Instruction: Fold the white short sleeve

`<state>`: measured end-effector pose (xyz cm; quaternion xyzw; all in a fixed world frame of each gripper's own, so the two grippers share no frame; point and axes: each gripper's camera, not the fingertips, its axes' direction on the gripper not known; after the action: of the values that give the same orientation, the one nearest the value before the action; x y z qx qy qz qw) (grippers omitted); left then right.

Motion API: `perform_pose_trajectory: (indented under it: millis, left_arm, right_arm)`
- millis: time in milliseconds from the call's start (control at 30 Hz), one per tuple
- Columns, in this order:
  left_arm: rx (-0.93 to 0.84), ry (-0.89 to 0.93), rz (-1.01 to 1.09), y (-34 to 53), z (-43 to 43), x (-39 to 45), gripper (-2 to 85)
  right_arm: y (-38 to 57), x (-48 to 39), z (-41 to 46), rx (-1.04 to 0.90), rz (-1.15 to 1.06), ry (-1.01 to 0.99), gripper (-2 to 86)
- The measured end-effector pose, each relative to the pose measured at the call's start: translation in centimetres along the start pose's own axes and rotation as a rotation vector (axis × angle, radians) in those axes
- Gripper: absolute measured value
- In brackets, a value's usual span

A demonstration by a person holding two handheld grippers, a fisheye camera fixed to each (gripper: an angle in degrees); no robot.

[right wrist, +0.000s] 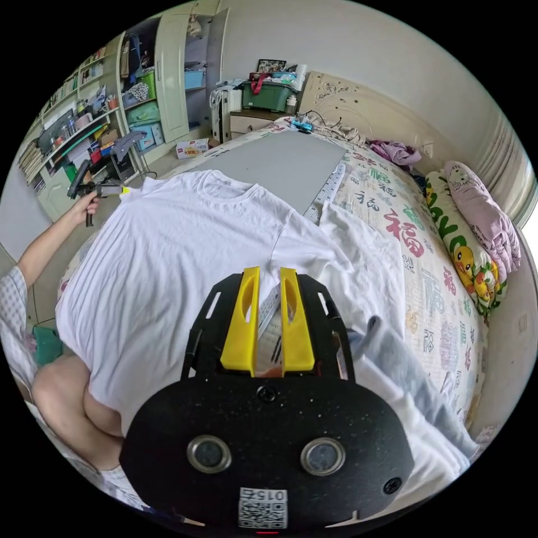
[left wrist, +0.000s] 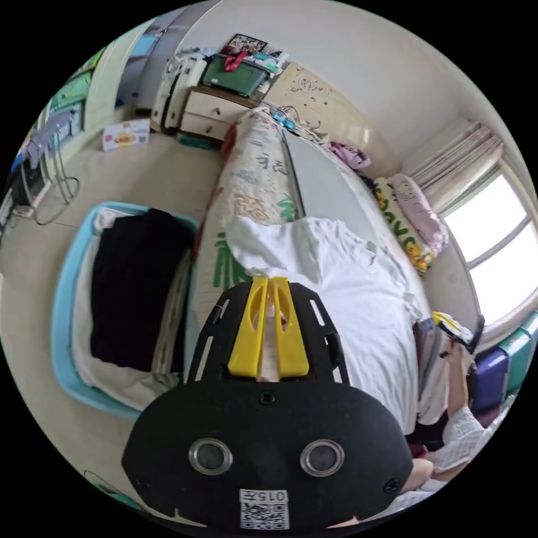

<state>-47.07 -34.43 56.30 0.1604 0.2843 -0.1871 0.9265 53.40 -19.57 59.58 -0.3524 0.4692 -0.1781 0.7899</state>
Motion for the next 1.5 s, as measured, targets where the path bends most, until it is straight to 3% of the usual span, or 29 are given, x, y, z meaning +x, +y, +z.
perform_pose_trajectory:
  millis: [133, 333, 467, 567, 733, 833, 967, 1067, 1167, 1333, 1500]
  left_arm:
    - [0.054, -0.243, 0.044, 3.9, -4.8, 1.8, 1.9]
    - [0.075, 0.008, 0.18, 20.0, -12.6, 4.1, 8.4]
    - [0.096, 0.096, 0.135, 34.2, -15.6, 4.4, 9.6]
    - [0.177, 0.151, 0.04, 41.5, -17.4, 4.1, 9.9]
    - [0.189, 0.199, 0.001, 44.7, -18.6, 4.6, 10.1]
    - [0.172, 0.206, 0.023, 44.4, -18.0, 5.8, 9.2]
    - [0.154, 0.134, -0.01, 44.7, -18.3, 6.4, 1.5]
    - [0.254, 0.219, -0.037, 46.2, -20.5, 5.8, 0.4]
    - [0.294, 0.149, -0.067, 47.7, -21.9, 5.4, 0.7]
    - [0.249, 0.222, -0.131, 49.4, -20.7, 4.0, 6.9]
    - [0.186, 0.203, -0.099, 50.1, -19.6, 4.9, 5.5]
  right_arm:
    - [7.9, -3.7, -2.5, -0.013, -0.017, -0.083, 6.5]
    - [22.8, -10.6, -3.5, -0.036, 0.054, -0.29, 7.3]
    - [32.0, -13.9, -1.1, 0.01, 0.23, -0.367, 7.6]
    - [35.3, -17.0, -0.1, 0.07, 0.204, -0.399, 9.5]
    - [36.8, -21.8, 2.1, 0.069, 0.09, -0.276, 9.0]
    - [37.4, -23.4, 2.9, 0.127, 0.168, -0.198, 4.9]
    - [39.5, -24.8, 2.1, 0.234, 0.25, -0.11, 1.6]
    - [41.7, -25.5, 1.7, 0.263, 0.269, -0.026, 1.3]
    - [43.7, -26.1, 3.1, 0.227, 0.277, -0.042, 2.4]
    - [46.5, -27.6, 7.1, 0.163, 0.309, -0.121, 8.1]
    - [47.7, -29.7, 10.1, 0.091, 0.287, -0.092, 6.1]
